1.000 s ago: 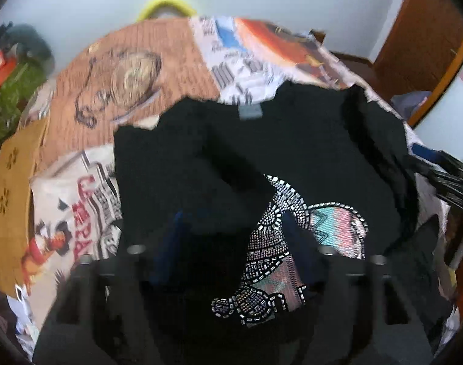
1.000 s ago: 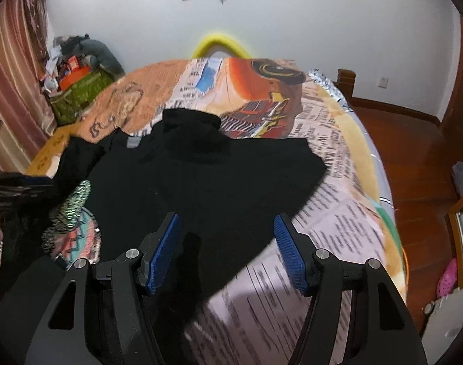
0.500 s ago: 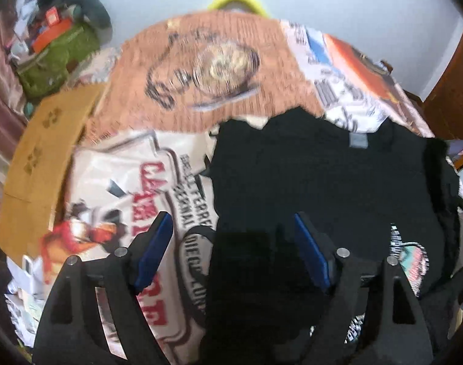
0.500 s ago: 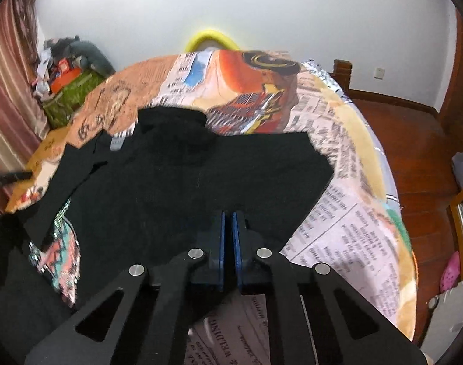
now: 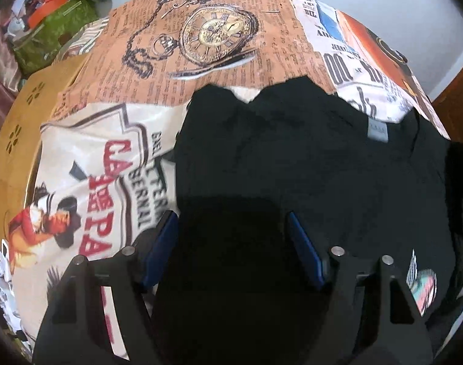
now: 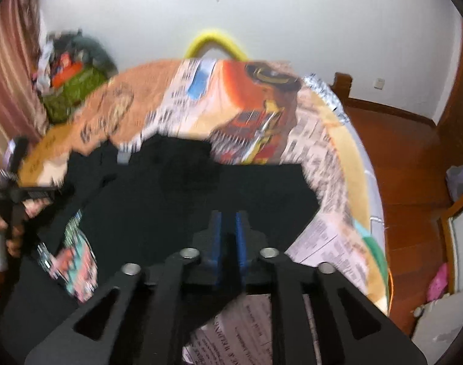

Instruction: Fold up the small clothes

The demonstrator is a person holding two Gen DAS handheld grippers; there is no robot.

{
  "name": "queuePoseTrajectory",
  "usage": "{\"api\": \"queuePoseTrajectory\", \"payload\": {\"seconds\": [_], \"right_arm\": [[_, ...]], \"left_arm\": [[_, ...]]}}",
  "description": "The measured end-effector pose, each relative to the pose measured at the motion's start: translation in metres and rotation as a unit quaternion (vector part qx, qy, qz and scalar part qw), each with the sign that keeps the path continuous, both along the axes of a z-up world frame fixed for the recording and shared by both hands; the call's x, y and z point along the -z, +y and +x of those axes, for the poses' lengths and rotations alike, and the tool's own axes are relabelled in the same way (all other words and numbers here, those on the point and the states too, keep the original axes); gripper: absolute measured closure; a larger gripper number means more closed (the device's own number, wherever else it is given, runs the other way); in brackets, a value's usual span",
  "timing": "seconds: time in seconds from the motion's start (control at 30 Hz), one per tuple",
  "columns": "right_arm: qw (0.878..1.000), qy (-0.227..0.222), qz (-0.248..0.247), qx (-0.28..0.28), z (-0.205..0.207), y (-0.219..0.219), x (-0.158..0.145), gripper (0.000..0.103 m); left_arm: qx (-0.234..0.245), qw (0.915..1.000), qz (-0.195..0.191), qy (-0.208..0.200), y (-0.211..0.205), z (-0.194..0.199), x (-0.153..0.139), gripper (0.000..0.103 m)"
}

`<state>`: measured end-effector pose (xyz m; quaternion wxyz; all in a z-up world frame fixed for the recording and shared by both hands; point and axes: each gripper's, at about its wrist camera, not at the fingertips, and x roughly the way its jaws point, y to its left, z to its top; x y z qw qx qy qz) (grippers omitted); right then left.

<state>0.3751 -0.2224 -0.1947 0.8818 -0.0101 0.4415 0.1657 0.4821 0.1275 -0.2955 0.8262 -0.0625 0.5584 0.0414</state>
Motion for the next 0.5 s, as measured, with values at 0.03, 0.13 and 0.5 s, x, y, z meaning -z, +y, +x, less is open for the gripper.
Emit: {"api": "queuePoseTrajectory", "payload": {"seconds": [0.03,0.13,0.5], "right_arm": [[1.000,0.006,-0.010,-0.004,0.000,0.004,0.007,0.071],[0.999,0.029,-0.024,-0.010,0.001,0.014,0.030,0.069],[0.996,-0.021,-0.087,0.003,0.006,0.019,0.046,0.085]], "left_arm": [[0.001,1.0000,0.000,0.000,0.002,-0.004,-0.001,0.028],[0.005,1.0000,-0.005,-0.002,0.011,-0.022,-0.005,0.028],[0.041,0.9953,0.075,-0.046,0.009,-0.080,-0.037,0.028]]}}
